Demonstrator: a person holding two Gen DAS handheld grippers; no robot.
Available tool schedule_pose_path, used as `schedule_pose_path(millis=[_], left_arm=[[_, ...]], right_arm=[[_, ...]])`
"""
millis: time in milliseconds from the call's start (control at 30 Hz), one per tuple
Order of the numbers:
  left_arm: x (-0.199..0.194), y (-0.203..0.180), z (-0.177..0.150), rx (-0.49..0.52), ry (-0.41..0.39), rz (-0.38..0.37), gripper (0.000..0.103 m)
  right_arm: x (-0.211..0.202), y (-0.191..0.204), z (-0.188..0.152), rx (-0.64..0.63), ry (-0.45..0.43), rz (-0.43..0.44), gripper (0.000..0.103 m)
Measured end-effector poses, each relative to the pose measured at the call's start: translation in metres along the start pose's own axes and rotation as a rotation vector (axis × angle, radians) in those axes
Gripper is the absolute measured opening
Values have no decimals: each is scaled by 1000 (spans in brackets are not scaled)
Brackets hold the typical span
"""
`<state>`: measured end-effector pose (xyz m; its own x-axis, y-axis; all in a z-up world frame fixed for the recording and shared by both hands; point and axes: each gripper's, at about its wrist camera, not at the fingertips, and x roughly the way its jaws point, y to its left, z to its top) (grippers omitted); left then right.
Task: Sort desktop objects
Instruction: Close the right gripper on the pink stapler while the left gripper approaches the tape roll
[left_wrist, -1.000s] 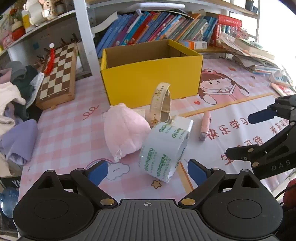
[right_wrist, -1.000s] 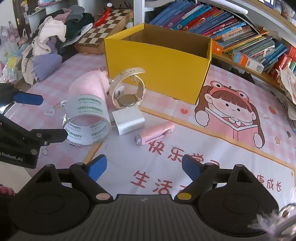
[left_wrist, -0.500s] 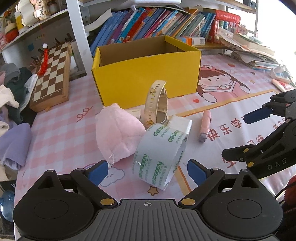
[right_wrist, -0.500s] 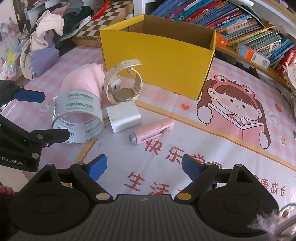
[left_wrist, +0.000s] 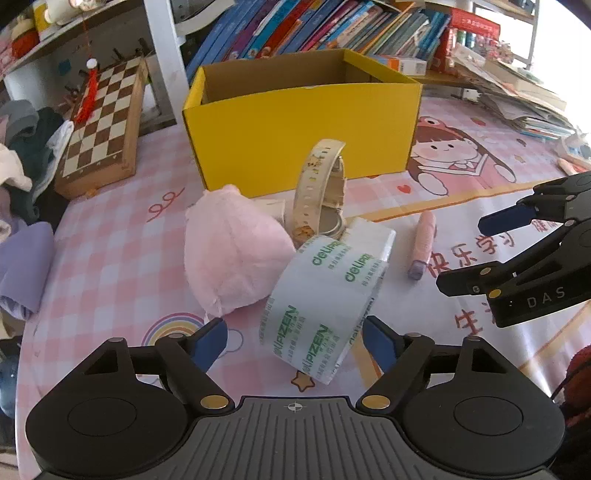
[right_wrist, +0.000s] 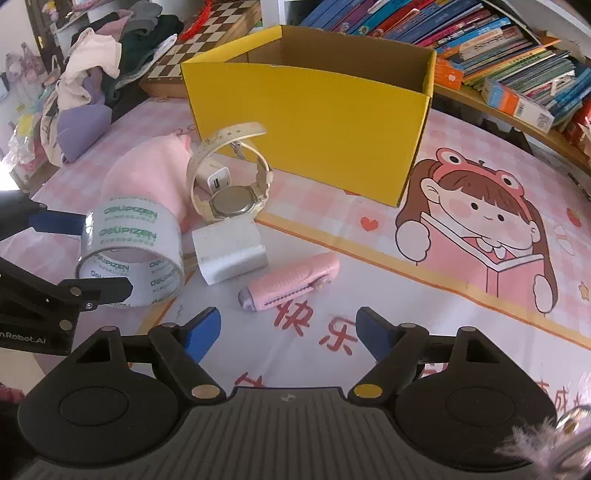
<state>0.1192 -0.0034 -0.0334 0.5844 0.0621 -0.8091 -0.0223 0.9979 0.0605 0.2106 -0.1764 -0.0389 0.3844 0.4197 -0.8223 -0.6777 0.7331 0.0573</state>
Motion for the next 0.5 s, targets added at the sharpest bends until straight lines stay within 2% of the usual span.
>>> schedule_pose_path(millis=[200,267,433,500], left_arm=[[7,1,2,-19,27,9,73],[9,0,2,-22,37,10,67],[15,0,3,-36,63,7,41],[15,0,2,-43,67,10,40]], right_arm=[[11,-3,9,-50,-3,25,80],[15,-4,14,-85,-10,29,81],[26,-3,20,-190,0,44,81],[29,-2,22,-235,10,57,82]])
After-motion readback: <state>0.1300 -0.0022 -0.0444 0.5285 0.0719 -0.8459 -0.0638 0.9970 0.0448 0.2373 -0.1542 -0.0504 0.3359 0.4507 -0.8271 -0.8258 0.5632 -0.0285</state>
